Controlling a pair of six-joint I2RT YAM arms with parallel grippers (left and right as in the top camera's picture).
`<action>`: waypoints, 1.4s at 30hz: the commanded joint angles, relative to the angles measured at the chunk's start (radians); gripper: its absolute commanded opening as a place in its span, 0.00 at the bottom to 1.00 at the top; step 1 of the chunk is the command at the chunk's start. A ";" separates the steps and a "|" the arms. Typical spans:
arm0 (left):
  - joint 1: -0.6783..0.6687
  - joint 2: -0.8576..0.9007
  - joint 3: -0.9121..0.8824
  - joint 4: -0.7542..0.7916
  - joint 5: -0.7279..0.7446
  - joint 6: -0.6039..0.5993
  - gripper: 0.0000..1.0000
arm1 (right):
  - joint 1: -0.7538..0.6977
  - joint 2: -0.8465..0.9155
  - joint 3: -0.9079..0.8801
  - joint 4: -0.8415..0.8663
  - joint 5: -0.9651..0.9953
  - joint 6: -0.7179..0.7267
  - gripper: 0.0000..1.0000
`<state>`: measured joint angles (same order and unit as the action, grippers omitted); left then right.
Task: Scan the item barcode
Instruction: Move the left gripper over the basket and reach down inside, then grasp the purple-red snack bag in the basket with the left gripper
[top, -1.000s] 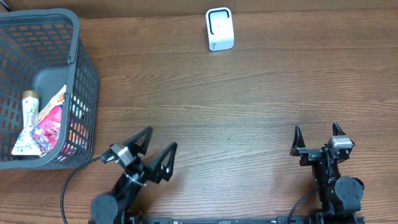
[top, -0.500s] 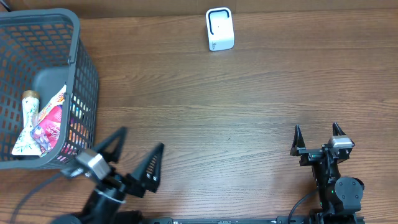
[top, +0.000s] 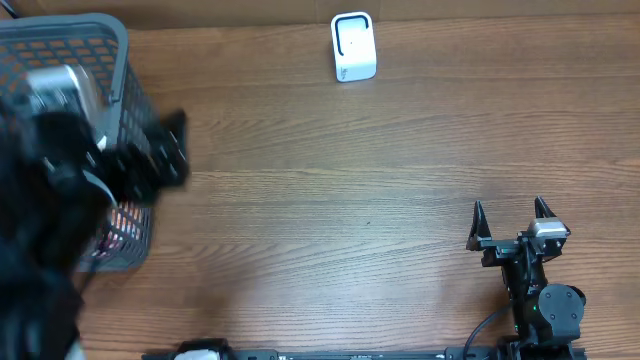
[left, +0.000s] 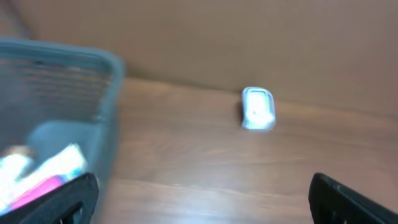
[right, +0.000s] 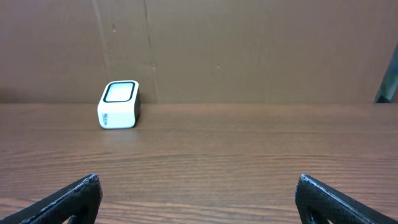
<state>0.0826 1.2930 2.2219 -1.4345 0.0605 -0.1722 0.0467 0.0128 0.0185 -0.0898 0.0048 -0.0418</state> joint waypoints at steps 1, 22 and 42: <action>0.085 0.229 0.344 -0.136 -0.107 -0.012 1.00 | 0.005 -0.010 -0.011 0.007 0.002 -0.005 1.00; 0.593 0.563 0.451 -0.255 0.020 0.039 1.00 | 0.005 -0.010 -0.011 0.007 0.002 -0.005 1.00; 0.603 0.568 -0.231 -0.078 -0.127 -0.071 1.00 | 0.005 -0.010 -0.011 0.007 0.002 -0.005 1.00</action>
<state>0.6769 1.8565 2.0727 -1.5497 -0.0605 -0.2295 0.0467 0.0128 0.0185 -0.0902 0.0048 -0.0414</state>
